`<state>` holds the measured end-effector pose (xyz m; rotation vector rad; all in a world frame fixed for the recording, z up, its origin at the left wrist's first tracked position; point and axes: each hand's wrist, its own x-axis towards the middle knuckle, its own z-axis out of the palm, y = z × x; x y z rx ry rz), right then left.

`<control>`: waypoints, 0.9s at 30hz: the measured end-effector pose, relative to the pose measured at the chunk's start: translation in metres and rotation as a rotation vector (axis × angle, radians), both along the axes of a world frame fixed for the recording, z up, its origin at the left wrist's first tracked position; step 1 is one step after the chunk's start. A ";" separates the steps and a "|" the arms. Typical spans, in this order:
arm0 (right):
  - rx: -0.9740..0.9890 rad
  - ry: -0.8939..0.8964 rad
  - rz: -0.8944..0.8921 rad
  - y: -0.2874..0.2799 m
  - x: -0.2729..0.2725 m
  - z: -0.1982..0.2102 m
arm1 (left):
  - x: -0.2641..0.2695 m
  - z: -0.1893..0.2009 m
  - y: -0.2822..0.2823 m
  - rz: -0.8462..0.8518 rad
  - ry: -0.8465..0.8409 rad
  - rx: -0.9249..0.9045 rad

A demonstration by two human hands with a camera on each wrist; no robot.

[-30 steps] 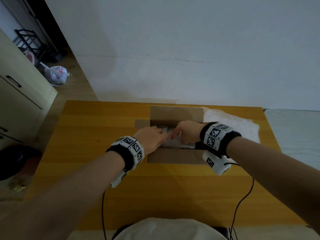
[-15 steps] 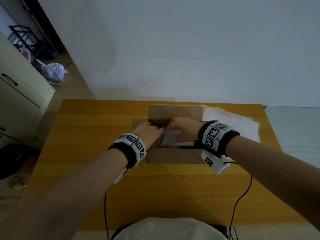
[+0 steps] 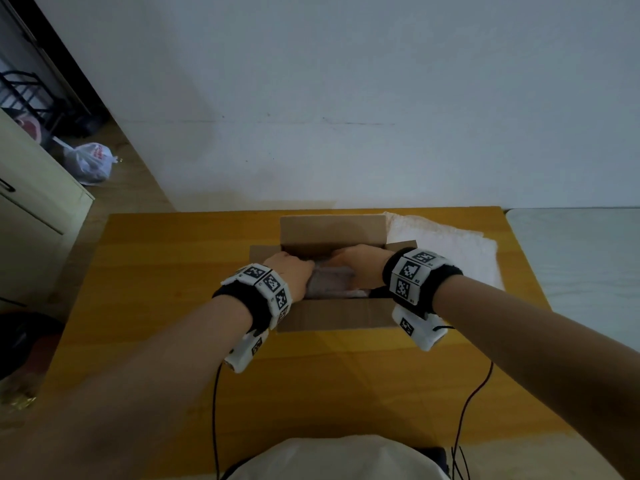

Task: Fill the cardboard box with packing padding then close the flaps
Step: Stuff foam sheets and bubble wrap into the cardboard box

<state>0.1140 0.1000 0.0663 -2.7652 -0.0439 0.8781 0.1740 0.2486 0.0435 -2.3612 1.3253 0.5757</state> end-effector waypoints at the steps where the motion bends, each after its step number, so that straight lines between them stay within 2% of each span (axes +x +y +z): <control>1: 0.006 0.000 -0.038 -0.001 -0.001 0.001 | -0.001 0.000 0.002 0.041 0.004 -0.058; 5: -0.020 0.009 -0.139 -0.007 -0.011 0.003 | -0.009 0.010 0.002 0.160 0.054 -0.248; 11: 0.101 -0.217 -0.365 -0.018 -0.050 0.020 | -0.028 0.029 -0.010 0.148 0.009 -0.528; 17: 0.101 -0.354 -0.522 -0.033 -0.095 0.036 | -0.064 0.040 -0.043 0.079 0.051 -0.757; 19: 0.169 -0.393 -0.633 -0.044 -0.115 0.035 | -0.082 0.041 -0.058 0.019 0.037 -0.785; 23: 0.193 -0.406 -0.773 -0.071 -0.151 0.027 | -0.116 0.034 -0.092 -0.189 -0.035 -0.717; 27: 0.194 -0.399 -0.864 -0.094 -0.181 0.013 | -0.137 0.021 -0.119 -0.188 -0.003 -0.668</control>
